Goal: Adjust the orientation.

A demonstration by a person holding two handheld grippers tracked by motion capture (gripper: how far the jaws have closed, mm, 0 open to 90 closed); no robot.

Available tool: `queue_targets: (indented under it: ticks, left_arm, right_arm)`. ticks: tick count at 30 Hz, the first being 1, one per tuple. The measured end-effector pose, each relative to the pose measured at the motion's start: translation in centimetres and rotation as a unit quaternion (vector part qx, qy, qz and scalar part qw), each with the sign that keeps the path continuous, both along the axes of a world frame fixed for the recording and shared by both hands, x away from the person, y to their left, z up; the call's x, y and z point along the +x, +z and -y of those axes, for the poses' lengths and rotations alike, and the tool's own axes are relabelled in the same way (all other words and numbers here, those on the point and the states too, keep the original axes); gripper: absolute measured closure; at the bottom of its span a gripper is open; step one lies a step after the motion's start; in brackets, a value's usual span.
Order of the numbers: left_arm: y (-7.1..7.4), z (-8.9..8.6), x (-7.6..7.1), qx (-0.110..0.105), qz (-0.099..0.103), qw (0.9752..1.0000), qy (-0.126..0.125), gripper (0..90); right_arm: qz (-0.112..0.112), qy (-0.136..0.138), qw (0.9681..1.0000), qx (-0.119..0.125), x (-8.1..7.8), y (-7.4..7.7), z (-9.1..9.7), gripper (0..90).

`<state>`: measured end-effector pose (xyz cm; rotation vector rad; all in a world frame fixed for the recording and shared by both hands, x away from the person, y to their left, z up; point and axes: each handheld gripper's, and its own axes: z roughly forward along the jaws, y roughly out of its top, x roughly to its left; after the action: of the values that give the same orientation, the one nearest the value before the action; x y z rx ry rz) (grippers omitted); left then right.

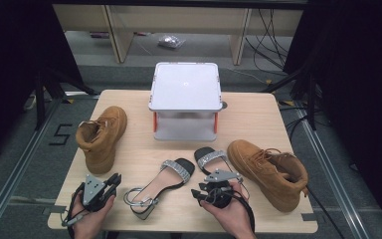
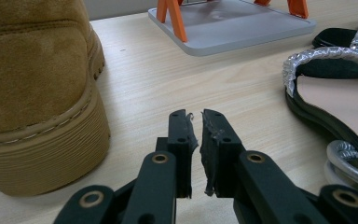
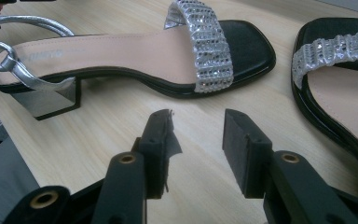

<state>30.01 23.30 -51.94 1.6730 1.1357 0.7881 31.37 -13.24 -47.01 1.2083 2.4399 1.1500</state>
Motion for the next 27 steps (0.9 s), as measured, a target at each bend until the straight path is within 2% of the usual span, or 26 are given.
queue_targets:
  ticks: [3, 5, 7, 12, 14, 17, 20, 21, 23, 24, 25, 26, 27]
  left_arm:
    - [-0.1, 0.0, 0.0, -0.002, 0.001, 1.0, -0.002, 80.6]
    - [-0.1, 0.0, 0.1, -0.005, 0.006, 1.0, -0.003, 80.7]
    - [-0.1, 0.0, 0.1, -0.003, 0.004, 1.0, -0.003, 80.8]
    - [0.0, 0.1, 0.0, 0.0, 0.001, 1.0, -0.004, 81.4]
    - [0.2, 0.2, -0.2, 0.004, -0.008, 0.9999, -0.009, 83.0]
    - [0.5, 0.4, -0.3, 0.012, -0.008, 0.9996, -0.026, 86.3]
    - [0.6, 0.6, -0.2, 0.016, -0.02, 0.9989, -0.041, 89.1]
    - [0.6, 0.8, -0.2, 0.022, -0.03, 0.9978, -0.056, 89.3]
    - [0.6, 1.0, -0.1, 0.02, -0.036, 0.997, -0.066, 89.3]
    - [0.6, 1.1, -0.1, 0.015, -0.039, 0.9966, -0.071, 89.3]
    - [0.6, 1.4, 0.0, 0.013, -0.048, 0.995, -0.086, 89.3]
    - [0.6, 1.4, 0.0, 0.013, -0.048, 0.995, -0.086, 89.3]
    - [0.7, 1.5, 0.1, 0.011, -0.062, 0.9933, -0.097, 89.3]
  right_arm:
    - [-0.012, 0.007, 0.9999, 0.01, 0.1, -0.1, 0.0, 62.3]
    - [-0.004, -0.001, 1.0, 0.0, 0.0, -0.1, 0.0, 62.3]
    - [-0.017, -0.005, 0.9998, 0.001, 0.0, -0.1, 0.0, 62.3]
    - [-0.008, -0.002, 1.0, 0.0, 0.0, -0.1, 0.0, 62.7]
    - [-0.007, 0.001, 1.0, -0.003, 0.1, -0.1, 0.0, 66.0]
    - [-0.003, -0.001, 1.0, -0.007, 0.2, -0.2, -0.1, 77.4]
    - [-0.012, -0.005, 0.9998, -0.013, 0.6, -0.1, -0.5, 87.6]
    - [-0.014, -0.002, 0.9998, -0.016, 0.9, 0.0, -0.8, 90.0]
    - [-0.009, 0.003, 0.9997, -0.021, 1.2, -0.1, -1.0, 90.0]
    - [-0.016, 0.001, 0.9996, -0.021, 1.4, -0.2, -1.5, 90.0]
    - [-0.021, 0.008, 0.9995, -0.023, 1.8, -0.3, -2.2, 90.0]
    - [-0.021, 0.008, 0.9995, -0.023, 1.8, -0.3, -2.2, 90.0]
    - [-0.025, 0.008, 0.9994, -0.023, 2.0, -0.3, -2.6, 90.0]
